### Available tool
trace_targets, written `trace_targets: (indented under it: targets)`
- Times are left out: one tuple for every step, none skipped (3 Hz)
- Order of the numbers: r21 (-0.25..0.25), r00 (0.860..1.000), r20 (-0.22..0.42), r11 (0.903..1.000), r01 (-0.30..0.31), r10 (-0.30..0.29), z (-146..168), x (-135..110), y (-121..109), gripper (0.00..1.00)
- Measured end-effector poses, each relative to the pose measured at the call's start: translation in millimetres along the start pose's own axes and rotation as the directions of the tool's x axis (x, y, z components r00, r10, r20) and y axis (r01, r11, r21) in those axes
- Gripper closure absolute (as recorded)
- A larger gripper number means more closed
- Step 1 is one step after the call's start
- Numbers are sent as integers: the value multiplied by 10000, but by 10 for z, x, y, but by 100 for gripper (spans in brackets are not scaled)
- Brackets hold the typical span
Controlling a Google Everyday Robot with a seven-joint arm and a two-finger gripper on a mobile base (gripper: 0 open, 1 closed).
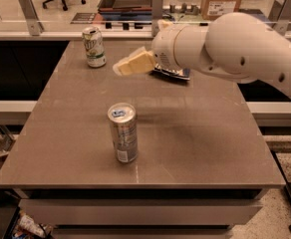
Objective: Pick 7up can
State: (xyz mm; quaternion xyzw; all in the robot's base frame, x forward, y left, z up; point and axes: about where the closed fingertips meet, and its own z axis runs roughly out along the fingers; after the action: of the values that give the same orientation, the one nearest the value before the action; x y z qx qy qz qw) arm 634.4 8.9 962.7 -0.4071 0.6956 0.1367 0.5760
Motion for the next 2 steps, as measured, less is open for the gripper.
trace_targets:
  targets:
    - [-447,9984,544,9990,-97,121,452,-43,51,0]
    - [-830,9951,970,9965,-87,168,840,-85,22,0]
